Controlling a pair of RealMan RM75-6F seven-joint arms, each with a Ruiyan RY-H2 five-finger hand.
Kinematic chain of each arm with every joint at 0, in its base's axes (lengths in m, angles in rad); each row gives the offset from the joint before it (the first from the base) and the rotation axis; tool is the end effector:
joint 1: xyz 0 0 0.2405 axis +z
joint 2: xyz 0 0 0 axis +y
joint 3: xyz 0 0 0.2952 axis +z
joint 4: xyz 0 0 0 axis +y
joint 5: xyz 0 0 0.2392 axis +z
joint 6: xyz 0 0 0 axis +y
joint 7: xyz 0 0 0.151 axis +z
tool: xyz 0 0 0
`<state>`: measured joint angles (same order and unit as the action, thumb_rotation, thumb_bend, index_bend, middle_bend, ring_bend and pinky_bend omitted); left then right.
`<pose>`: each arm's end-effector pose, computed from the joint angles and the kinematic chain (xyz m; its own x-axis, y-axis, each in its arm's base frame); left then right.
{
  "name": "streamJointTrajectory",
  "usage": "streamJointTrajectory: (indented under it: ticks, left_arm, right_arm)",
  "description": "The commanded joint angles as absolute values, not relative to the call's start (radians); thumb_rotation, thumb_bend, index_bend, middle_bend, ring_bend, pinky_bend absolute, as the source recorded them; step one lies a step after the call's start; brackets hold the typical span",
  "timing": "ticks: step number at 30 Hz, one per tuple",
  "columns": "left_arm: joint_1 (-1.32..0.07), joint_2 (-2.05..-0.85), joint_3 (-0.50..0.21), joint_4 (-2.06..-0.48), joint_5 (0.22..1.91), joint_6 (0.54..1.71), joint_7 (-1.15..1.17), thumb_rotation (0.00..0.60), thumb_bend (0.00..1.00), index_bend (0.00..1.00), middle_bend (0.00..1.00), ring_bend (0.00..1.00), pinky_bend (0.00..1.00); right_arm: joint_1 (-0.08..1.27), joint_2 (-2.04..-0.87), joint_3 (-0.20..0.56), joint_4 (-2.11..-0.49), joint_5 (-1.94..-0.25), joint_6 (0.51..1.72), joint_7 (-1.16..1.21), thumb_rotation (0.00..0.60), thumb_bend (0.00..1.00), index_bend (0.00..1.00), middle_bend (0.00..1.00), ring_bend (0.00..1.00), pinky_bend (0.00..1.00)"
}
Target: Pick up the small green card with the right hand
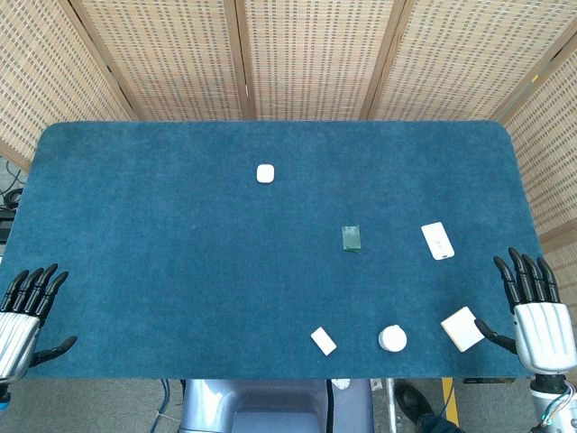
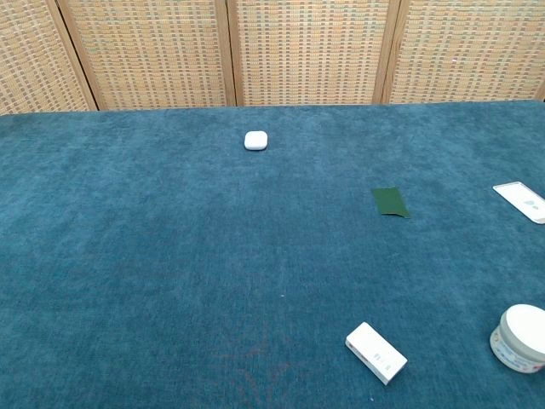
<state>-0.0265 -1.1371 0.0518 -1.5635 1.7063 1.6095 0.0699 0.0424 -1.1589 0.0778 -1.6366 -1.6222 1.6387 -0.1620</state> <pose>-0.3484 0.1465 0.1381 0.4838 -0.0089 0.8752 0.8634 -0.1588 -0.4789 -0.3285 -0.1818 0.1520 0.4719 0.1723 0.8647 -0.8698 -0.0692 0.4885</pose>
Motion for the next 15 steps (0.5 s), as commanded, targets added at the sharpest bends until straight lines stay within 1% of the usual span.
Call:
streamJointTrajectory:
  ticks: [1,5,9,15]
  left_arm:
    - [-0.027,-1.136,0.051,-1.563,1.706,1.609,0.067,0.600,0.00,0.00,0.00,0.00,0.00]
    - [-0.029,-1.138,0.049,-1.560,1.702,1.605,0.065,0.600,0.00,0.00,0.00,0.00,0.00]
    - [-0.037,-1.143,0.043,-1.556,1.693,1.591,0.065,0.600,0.00,0.00,0.00,0.00,0.00]
    - [-0.049,-1.146,0.034,-1.559,1.678,1.569,0.067,0.600,0.00,0.00,0.00,0.00,0.00]
  right_arm:
    - [0.044,-1.157,0.076,-1.638,-1.622,1.634,-0.163,0.600,0.00,0.02,0.00,0.00,0.00]
    - [0.051,-1.158,0.070,-1.633,-1.622,1.614,-0.155,0.600,0.00,0.02,0.00,0.00,0.00]
    - [0.076,-1.163,0.073,-1.622,-1.624,1.576,-0.135,0.600,0.00,0.05,0.00,0.00,0.00]
    - [0.217,-1.181,0.144,-1.582,-1.591,1.409,-0.173,0.600,0.00,0.11,0.00,0.00,0.00]
